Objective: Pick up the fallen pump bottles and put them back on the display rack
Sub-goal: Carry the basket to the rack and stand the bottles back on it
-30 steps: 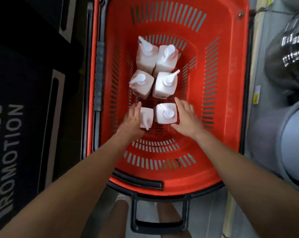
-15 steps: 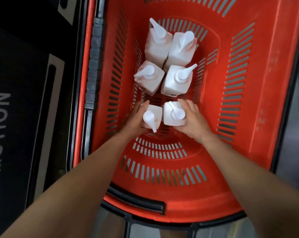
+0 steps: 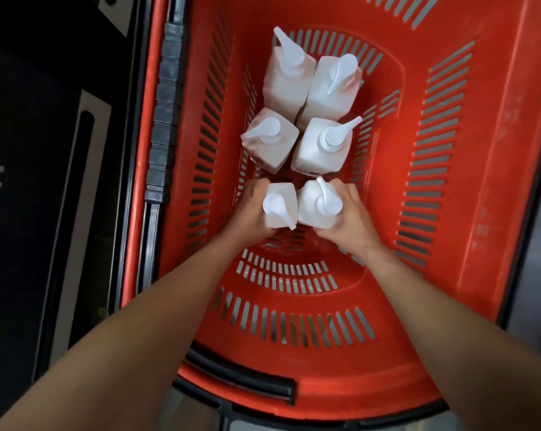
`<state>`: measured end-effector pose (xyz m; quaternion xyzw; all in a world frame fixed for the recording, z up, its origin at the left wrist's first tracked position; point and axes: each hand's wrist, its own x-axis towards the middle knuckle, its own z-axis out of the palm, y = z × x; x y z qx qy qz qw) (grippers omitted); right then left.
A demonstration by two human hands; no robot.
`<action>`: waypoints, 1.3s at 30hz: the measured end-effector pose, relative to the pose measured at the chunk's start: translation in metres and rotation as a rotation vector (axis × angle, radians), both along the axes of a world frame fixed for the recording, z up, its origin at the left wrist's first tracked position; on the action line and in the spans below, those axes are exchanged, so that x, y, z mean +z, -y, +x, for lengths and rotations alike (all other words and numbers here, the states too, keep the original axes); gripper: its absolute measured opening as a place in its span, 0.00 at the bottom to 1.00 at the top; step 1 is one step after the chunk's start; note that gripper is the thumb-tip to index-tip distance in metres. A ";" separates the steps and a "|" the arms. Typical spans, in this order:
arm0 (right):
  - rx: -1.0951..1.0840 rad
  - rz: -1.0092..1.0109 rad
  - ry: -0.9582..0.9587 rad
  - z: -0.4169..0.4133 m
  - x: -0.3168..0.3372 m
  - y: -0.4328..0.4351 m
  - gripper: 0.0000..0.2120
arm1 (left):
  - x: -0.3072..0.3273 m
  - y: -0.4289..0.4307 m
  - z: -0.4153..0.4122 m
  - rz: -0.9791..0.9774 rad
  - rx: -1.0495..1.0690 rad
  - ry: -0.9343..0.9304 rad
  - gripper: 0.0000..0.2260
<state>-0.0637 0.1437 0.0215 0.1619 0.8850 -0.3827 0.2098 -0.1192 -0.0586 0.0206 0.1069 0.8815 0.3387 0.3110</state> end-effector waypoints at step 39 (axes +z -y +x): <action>-0.335 -0.009 -0.207 0.051 0.539 0.042 0.39 | 0.532 0.054 0.053 0.180 0.490 -0.264 0.29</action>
